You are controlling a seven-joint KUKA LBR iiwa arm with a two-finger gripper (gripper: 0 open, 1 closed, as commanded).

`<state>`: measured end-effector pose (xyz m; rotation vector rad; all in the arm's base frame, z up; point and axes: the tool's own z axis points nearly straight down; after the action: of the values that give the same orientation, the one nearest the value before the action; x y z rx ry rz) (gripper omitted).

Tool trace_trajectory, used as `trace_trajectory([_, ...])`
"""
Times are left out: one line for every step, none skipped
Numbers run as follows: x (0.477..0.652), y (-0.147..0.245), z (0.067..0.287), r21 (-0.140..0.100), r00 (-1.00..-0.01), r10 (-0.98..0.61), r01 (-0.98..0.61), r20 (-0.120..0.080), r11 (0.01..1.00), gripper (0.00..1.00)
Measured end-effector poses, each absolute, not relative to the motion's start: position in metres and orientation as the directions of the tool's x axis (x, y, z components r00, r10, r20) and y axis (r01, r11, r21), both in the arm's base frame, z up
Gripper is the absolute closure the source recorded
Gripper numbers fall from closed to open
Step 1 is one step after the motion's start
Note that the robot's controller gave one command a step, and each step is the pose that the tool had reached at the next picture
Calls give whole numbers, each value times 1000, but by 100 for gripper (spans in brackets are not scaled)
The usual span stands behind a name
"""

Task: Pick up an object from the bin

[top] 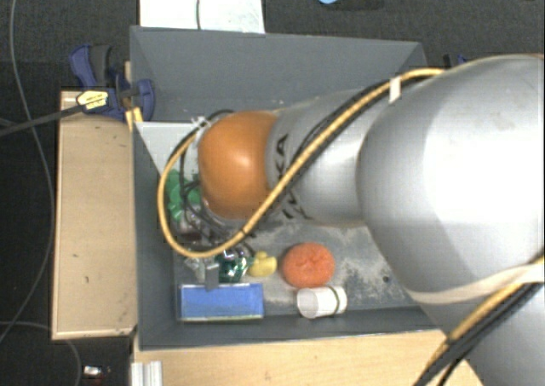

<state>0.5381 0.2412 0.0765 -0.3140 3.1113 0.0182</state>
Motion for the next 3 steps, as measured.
trace_trajectory([552,236,75,2,-903,-430,-430,-25,903,100])
trace_trajectory([552,236,75,2,-903,-428,-429,-25,904,100])
trace_trajectory([552,236,77,3,-904,-426,-426,-28,905,100])
